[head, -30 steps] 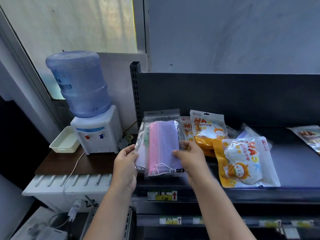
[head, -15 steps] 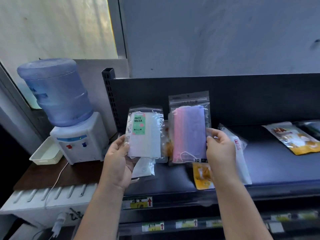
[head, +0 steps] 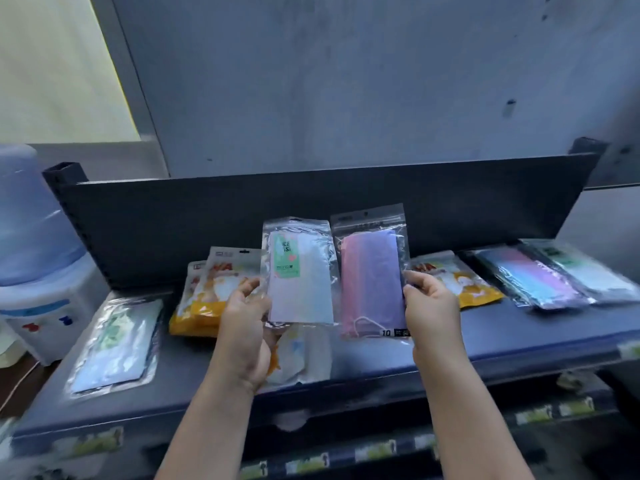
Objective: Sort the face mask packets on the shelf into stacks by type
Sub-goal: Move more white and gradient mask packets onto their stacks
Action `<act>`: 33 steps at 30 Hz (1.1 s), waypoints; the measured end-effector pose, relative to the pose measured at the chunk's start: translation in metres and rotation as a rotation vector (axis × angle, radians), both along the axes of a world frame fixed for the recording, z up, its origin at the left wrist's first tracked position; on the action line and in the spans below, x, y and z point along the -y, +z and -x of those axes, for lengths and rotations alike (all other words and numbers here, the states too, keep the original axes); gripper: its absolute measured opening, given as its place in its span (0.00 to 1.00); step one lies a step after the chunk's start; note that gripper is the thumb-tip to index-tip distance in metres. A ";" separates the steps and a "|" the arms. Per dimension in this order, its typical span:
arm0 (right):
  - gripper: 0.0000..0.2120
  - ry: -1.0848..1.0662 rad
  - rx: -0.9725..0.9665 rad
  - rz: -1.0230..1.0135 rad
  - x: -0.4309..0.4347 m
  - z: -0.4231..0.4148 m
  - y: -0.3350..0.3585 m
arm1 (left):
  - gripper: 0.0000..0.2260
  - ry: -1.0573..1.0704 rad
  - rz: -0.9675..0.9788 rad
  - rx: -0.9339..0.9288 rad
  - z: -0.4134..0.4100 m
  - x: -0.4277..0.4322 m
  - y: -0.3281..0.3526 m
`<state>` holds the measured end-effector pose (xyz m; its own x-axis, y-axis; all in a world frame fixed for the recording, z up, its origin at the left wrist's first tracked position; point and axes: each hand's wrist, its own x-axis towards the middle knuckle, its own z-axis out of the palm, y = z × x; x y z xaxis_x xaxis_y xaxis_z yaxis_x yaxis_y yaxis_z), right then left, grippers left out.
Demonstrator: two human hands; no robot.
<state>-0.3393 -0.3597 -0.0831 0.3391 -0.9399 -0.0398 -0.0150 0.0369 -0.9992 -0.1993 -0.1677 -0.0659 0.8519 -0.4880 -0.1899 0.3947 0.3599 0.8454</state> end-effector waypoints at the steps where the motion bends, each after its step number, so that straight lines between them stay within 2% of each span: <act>1: 0.14 -0.006 -0.003 -0.006 0.013 0.011 -0.004 | 0.16 0.001 -0.017 0.013 0.013 0.013 -0.004; 8: 0.10 0.006 0.041 -0.086 0.075 0.082 -0.022 | 0.15 -0.061 -0.138 0.038 0.090 0.079 -0.025; 15: 0.09 -0.062 0.055 -0.074 0.127 0.125 -0.023 | 0.14 -0.129 -0.216 0.070 0.124 0.133 -0.025; 23: 0.14 -0.123 -0.064 0.050 0.185 0.150 -0.020 | 0.14 -0.159 -0.270 0.110 0.138 0.207 -0.028; 28: 0.16 -0.176 -0.141 0.155 0.244 0.157 -0.006 | 0.13 -0.164 -0.238 0.078 0.142 0.269 -0.020; 33: 0.17 -0.243 -0.176 0.233 0.308 0.166 0.011 | 0.16 -0.192 -0.271 0.094 0.142 0.336 -0.013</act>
